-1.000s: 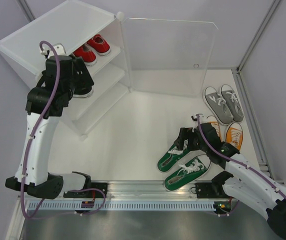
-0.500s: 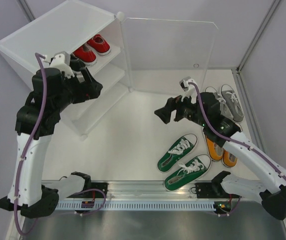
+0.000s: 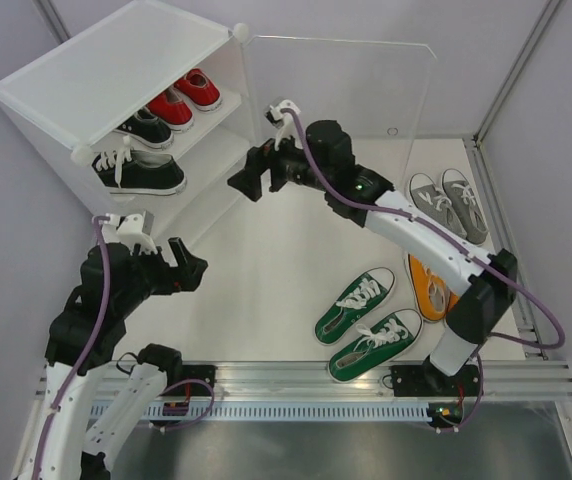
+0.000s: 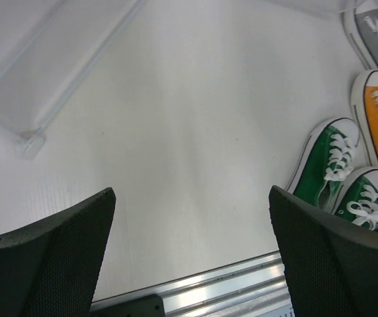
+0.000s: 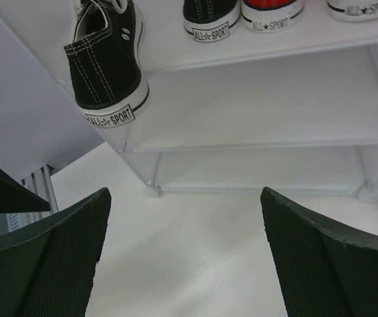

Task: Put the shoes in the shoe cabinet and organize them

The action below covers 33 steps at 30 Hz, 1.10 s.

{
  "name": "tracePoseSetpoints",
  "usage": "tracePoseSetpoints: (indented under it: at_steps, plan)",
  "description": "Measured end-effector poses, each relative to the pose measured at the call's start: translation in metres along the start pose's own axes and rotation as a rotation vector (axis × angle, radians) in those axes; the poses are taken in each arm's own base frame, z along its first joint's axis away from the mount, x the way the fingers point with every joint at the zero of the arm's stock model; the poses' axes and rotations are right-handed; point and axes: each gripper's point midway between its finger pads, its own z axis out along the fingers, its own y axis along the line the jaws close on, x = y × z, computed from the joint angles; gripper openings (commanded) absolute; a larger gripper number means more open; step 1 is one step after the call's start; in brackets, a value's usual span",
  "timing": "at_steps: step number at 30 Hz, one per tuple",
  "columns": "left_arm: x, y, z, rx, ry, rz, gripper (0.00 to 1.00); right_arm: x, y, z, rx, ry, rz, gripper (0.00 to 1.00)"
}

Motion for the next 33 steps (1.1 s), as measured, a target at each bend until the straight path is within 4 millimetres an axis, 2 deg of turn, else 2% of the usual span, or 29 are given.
tracePoseSetpoints:
  at_steps: [2, 6, 10, 13, 21, 25, 33]
  plan:
    - [0.012, 0.013, 0.006, -0.055, 0.015, -0.011, 0.97, 0.009, 0.013, 0.025, -0.035, 0.021, -0.025, 0.98]
    - [0.021, 0.035, 0.017, -0.159, 0.007, -0.052, 0.96, 0.027, 0.033, 0.066, -0.09, 0.047, -0.071, 0.98]
    - [0.031, 0.05, 0.028, -0.227, -0.011, -0.098, 0.95, 0.041, 0.046, 0.094, -0.121, 0.056, -0.106, 0.98]
    - [0.038, 0.059, 0.031, -0.262, -0.023, -0.116, 0.95, 0.043, 0.053, 0.11, -0.137, 0.046, -0.128, 0.98]
    - [0.04, 0.073, 0.031, -0.285, -0.153, -0.132, 0.94, 0.032, 0.065, 0.129, -0.187, -0.009, -0.15, 0.96]
    - [0.046, 0.076, 0.036, -0.285, -0.152, -0.132, 0.94, 0.032, 0.068, 0.131, -0.205, -0.014, -0.161, 0.95]
    - [0.041, 0.074, 0.042, -0.271, -0.178, -0.135, 0.92, 0.027, 0.083, 0.133, -0.258, -0.031, -0.176, 0.93]
